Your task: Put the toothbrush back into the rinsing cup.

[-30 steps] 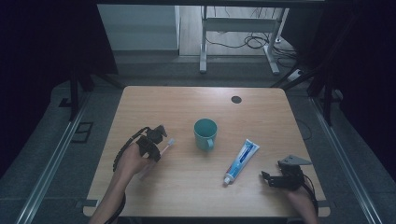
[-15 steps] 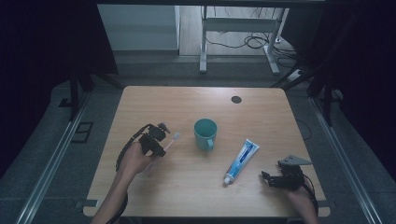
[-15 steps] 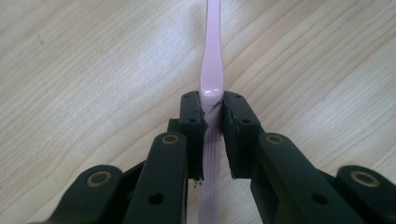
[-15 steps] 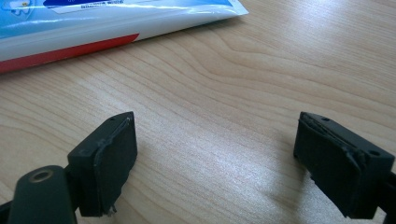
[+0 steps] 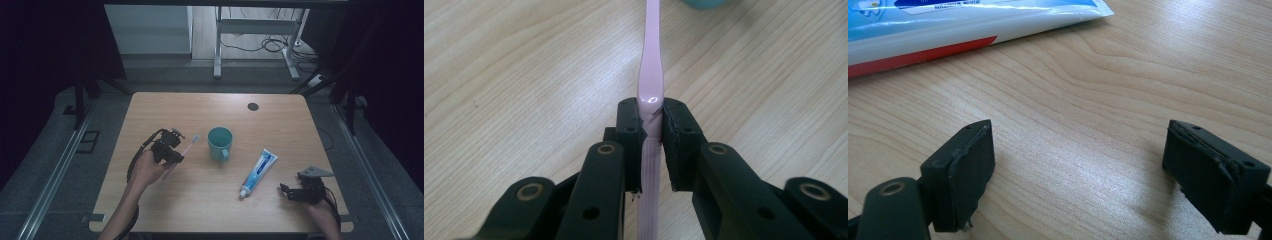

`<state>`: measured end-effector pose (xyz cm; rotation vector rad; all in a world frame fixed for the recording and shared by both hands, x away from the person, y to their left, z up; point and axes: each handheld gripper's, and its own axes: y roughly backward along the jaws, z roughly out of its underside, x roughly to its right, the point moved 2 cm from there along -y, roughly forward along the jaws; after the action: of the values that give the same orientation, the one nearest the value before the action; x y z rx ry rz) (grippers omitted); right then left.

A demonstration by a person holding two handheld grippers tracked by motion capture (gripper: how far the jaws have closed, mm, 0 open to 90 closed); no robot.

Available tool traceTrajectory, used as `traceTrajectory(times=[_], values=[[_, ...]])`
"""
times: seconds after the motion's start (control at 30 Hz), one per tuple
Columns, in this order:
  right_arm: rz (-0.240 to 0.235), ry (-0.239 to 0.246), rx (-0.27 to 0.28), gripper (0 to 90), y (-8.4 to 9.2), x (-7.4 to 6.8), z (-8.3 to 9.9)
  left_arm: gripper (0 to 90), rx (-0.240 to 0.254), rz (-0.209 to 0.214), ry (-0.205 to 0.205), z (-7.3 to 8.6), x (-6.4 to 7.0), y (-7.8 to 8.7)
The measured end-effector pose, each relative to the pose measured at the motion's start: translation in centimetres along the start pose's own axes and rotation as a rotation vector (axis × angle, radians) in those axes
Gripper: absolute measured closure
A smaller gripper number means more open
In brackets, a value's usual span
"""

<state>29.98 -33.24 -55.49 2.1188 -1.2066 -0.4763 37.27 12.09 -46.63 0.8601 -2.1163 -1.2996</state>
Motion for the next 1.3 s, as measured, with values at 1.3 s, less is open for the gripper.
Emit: traceTrajectory(times=[1.3], values=[[0.0,-0.003,0.0,13.3,0.0,0.0,0.0,79.0,0.286,0.053,-0.03,-3.3,1.5,3.4]])
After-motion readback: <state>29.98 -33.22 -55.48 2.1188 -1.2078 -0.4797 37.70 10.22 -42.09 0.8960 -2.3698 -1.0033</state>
